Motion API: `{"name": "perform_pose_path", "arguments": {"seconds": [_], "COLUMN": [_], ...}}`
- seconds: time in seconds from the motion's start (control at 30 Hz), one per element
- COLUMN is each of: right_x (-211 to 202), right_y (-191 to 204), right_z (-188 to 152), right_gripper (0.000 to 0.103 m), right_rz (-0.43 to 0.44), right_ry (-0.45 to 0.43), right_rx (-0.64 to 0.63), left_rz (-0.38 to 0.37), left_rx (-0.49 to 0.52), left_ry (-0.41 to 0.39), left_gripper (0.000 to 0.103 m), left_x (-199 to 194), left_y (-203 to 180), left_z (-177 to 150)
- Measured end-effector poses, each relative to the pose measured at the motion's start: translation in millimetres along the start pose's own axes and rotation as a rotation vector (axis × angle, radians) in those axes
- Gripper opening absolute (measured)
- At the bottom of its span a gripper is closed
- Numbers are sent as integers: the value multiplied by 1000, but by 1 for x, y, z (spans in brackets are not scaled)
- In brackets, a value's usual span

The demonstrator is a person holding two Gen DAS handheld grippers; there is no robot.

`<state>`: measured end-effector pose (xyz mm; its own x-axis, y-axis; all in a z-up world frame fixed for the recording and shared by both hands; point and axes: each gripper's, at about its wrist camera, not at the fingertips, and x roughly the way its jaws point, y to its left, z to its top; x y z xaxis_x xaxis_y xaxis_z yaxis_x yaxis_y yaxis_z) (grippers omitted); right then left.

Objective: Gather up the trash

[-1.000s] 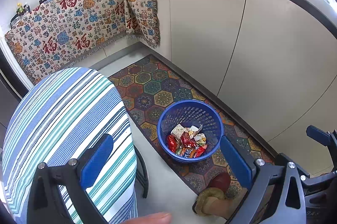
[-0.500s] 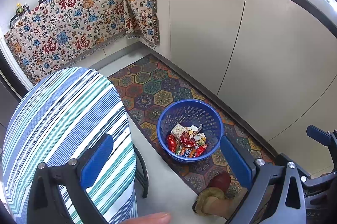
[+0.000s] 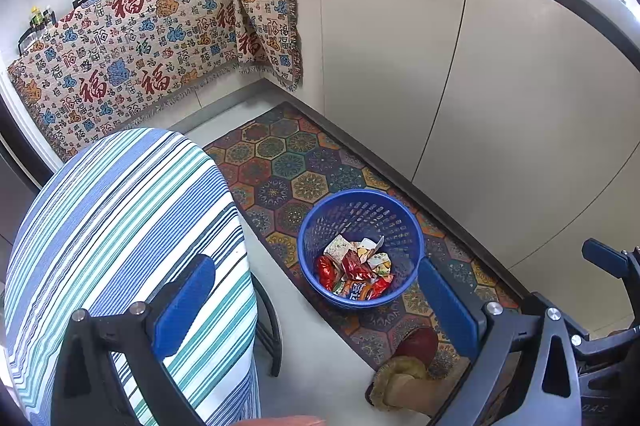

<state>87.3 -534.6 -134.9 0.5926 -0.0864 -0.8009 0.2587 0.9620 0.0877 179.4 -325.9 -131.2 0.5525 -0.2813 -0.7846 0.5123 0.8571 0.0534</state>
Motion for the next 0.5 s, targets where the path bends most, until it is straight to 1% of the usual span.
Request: {"name": "perform_pose_path", "arguments": {"seconds": [0.27,0.5], "right_x": [1,2], "right_y": [-2,-2], "right_z": [-3,-5], "right_gripper": [103,103], "right_rz": [-5,-8], "right_ry": [5,8], "right_rx": [3,8], "left_rz": [-15,15], "left_rx": [-3,17], "left_ry": [-11,-20], "left_gripper": [103,103], "left_x": [-1,0], "left_y": [1,-4], "left_z": [-1,-2]}}
